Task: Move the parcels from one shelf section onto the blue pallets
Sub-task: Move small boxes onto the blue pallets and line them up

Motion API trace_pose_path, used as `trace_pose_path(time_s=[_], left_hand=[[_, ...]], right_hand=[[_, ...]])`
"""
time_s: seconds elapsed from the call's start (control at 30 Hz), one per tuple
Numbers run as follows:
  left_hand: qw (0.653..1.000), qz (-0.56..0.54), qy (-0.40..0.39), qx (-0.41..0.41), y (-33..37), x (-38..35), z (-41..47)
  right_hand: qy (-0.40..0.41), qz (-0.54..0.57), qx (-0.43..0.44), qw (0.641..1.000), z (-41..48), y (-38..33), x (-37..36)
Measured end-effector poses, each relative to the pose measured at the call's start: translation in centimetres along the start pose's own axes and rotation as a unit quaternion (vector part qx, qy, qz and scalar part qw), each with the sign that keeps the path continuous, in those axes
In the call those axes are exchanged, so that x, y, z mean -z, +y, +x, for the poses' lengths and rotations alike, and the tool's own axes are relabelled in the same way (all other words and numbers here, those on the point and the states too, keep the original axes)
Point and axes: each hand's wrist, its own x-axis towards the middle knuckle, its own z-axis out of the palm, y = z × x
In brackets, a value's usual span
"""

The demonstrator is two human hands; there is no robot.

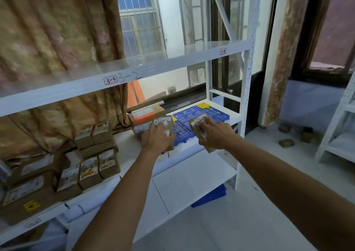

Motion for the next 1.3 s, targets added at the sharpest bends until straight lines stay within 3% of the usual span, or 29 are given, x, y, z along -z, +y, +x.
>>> trace_pose_path(time_s=[0.33,0.5,1.03,1.3], left_hand=[[1.000,0.005,-0.023,0.018,14.9,-7.5,6.9],[0.998,0.045,-0.030,0.029,19.3,-9.8,9.0],[0.990,-0.006,-0.041,0.132,15.9,-17.8,20.3],[0.990,-0.012,-0.038,0.133,12.0,-20.4,27.6]], right_hand=[[-0.034,0.017,-0.002,0.999,3.0,16.7,-3.1],[-0.063,0.049,0.007,0.997,5.6,21.4,-6.1],[-0.092,0.047,0.083,0.991,18.6,23.9,-12.5],[-0.076,0.029,0.101,0.992,27.9,23.1,-13.5]])
